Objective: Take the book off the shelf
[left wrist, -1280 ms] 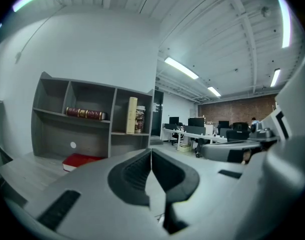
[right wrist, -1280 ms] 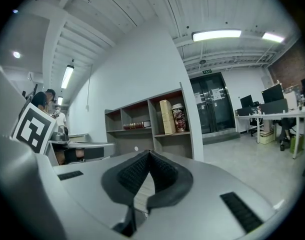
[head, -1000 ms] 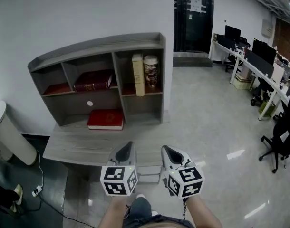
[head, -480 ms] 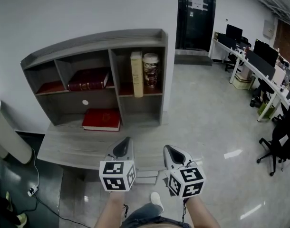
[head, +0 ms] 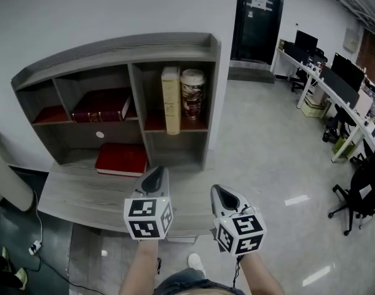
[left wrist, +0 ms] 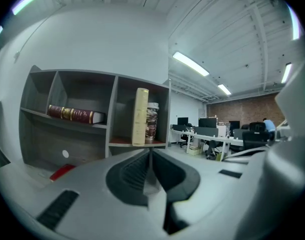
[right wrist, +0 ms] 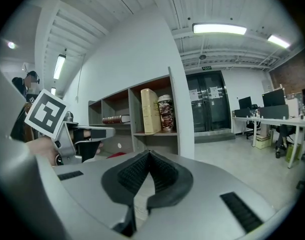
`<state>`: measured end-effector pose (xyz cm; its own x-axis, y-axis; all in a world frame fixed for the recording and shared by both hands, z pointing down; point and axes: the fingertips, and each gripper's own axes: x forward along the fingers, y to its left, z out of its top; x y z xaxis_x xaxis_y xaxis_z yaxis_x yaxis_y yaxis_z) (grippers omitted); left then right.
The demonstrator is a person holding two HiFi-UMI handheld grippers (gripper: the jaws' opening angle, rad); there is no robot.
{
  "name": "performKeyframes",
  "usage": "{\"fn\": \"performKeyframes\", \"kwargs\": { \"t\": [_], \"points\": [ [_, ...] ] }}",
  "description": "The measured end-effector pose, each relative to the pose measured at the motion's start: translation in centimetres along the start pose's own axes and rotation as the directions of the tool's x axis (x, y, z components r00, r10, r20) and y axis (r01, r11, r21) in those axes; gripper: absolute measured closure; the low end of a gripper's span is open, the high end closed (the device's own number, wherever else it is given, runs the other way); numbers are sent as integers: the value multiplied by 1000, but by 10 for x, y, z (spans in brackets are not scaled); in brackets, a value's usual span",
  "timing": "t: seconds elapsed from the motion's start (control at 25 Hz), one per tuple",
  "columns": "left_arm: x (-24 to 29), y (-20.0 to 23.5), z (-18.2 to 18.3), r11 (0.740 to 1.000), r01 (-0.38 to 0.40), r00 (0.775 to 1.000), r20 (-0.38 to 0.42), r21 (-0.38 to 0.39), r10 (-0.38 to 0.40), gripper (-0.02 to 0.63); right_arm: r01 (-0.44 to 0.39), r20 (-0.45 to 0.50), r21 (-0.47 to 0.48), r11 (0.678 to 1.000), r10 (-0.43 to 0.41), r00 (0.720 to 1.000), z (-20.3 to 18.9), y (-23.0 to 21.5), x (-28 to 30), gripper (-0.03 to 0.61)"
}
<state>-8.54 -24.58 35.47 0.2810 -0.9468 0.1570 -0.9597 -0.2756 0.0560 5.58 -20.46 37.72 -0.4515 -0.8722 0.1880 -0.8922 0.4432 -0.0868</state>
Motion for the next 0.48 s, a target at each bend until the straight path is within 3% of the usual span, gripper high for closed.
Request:
{"fn": "performKeyframes", "kwargs": {
  "t": [0.48],
  "points": [
    [62, 7, 34, 1000, -2, 1000, 18, 19, 1, 599, -41, -12, 6, 999, 42, 999, 15, -25, 57, 571]
  ]
}}
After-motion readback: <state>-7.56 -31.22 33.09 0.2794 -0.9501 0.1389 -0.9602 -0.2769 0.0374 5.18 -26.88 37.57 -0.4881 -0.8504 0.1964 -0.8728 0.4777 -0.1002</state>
